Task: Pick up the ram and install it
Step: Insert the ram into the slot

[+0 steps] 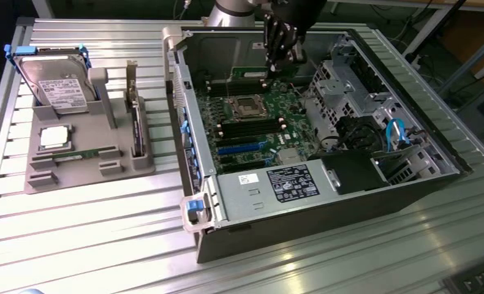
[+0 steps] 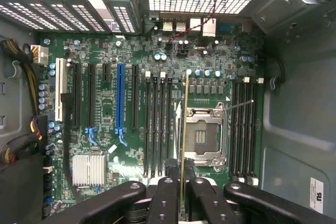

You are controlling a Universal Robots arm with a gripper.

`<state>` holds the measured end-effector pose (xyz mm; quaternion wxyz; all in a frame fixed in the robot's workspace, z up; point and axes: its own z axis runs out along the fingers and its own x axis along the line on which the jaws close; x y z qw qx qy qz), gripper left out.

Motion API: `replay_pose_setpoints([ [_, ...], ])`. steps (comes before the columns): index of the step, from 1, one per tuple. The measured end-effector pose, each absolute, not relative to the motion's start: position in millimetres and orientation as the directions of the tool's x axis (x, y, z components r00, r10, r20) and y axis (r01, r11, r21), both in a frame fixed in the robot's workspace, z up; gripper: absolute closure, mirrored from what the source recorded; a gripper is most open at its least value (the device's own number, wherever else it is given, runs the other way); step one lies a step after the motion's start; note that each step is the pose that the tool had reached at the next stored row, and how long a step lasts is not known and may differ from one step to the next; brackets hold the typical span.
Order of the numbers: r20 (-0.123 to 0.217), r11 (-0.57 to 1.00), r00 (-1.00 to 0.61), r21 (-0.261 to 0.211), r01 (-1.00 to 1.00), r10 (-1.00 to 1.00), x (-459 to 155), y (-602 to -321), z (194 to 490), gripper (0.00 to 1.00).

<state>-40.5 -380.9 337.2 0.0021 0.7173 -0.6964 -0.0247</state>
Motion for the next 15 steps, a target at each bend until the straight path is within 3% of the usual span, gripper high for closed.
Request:
replay_pose_setpoints([
  [15, -0.029, -0.030, 0.029, 0.037, -0.999, -0.999, -40.5, -380.9, 311.9, 0.86],
])
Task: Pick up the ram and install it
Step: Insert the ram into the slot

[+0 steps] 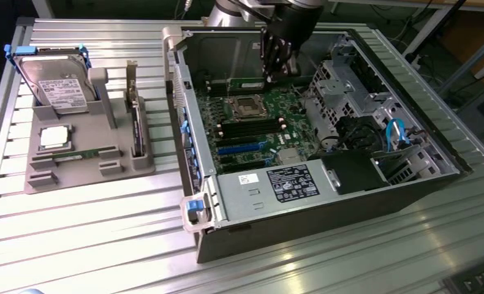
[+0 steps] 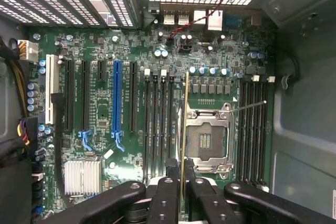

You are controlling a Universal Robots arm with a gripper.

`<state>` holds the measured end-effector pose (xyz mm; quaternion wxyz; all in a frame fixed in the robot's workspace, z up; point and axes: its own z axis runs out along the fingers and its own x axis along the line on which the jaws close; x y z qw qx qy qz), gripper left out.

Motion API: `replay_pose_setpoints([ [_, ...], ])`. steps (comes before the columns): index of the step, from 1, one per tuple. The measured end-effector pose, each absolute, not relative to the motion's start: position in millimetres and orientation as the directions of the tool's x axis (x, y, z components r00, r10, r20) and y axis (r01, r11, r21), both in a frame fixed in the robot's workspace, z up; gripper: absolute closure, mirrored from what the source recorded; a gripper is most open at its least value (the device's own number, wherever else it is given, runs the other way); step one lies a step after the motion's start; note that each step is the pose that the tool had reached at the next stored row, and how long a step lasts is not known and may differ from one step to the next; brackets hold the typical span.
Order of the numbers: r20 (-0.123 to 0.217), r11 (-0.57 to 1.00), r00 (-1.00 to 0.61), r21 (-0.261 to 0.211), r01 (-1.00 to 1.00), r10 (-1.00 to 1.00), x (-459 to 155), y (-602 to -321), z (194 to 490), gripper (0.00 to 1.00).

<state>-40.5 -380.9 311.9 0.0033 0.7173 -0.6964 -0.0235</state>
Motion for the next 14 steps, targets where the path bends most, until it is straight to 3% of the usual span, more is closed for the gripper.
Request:
replay_pose_setpoints([
  [14, -0.028, -0.032, 0.031, 0.024, -0.999, -0.999, -40.7, -387.7, 298.8, 0.86],
])
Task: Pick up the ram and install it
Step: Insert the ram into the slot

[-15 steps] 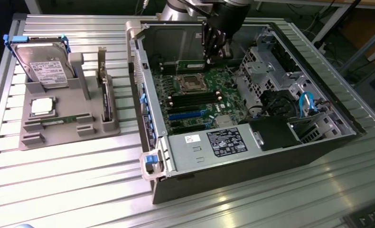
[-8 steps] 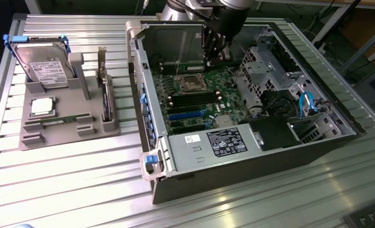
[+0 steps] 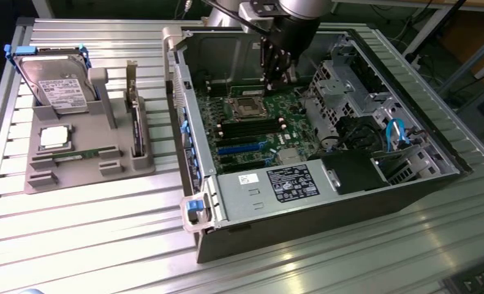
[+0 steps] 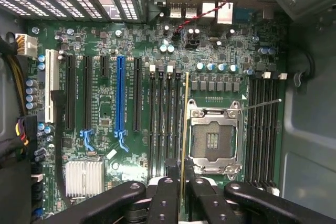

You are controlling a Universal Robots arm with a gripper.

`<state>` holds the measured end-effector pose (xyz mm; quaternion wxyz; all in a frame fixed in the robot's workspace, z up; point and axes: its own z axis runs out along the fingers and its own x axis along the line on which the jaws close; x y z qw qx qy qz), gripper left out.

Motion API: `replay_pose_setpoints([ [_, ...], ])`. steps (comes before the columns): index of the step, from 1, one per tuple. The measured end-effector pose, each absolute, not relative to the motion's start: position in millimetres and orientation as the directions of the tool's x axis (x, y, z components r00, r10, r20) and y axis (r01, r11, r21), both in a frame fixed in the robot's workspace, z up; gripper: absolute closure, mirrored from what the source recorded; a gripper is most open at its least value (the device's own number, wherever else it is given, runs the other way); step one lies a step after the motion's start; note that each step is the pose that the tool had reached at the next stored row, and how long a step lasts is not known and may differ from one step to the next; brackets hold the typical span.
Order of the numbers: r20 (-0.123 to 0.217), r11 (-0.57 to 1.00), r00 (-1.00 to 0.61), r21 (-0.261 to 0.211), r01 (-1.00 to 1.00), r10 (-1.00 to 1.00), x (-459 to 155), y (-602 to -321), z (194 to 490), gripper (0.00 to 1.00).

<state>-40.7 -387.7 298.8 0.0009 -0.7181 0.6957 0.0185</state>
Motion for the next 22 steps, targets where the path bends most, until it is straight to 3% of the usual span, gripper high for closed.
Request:
replay_pose_setpoints([
  [22, -0.013, -0.046, 0.046, 0.025, -0.999, -0.999, -41.0, -391.9, 286.3, 0.86],
])
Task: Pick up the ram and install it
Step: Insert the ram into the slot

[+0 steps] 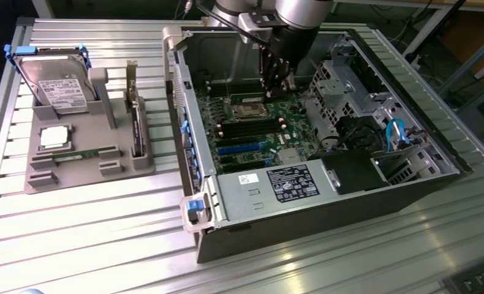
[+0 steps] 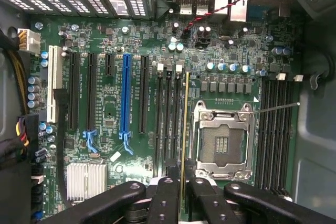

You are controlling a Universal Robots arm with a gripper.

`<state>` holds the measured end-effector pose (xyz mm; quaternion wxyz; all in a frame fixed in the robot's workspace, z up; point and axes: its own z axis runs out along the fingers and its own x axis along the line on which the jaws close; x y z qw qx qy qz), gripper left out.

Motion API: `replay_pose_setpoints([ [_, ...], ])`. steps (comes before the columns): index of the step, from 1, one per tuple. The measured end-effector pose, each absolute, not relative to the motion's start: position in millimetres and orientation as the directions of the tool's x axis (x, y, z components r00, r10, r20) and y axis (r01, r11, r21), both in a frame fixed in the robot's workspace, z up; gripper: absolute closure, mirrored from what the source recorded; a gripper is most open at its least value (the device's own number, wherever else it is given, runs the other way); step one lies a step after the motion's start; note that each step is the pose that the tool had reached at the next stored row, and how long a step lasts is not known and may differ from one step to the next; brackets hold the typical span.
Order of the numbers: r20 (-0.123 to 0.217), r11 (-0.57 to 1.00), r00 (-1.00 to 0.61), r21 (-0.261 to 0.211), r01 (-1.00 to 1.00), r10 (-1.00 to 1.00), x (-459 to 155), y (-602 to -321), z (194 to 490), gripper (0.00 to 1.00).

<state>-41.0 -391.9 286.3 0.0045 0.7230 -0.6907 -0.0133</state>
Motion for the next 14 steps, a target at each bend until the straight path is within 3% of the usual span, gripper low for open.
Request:
replay_pose_setpoints([
  [14, -0.013, -0.016, 0.015, 0.025, -1.000, -1.000, -42.3, -396.7, 271.9, 0.86],
])
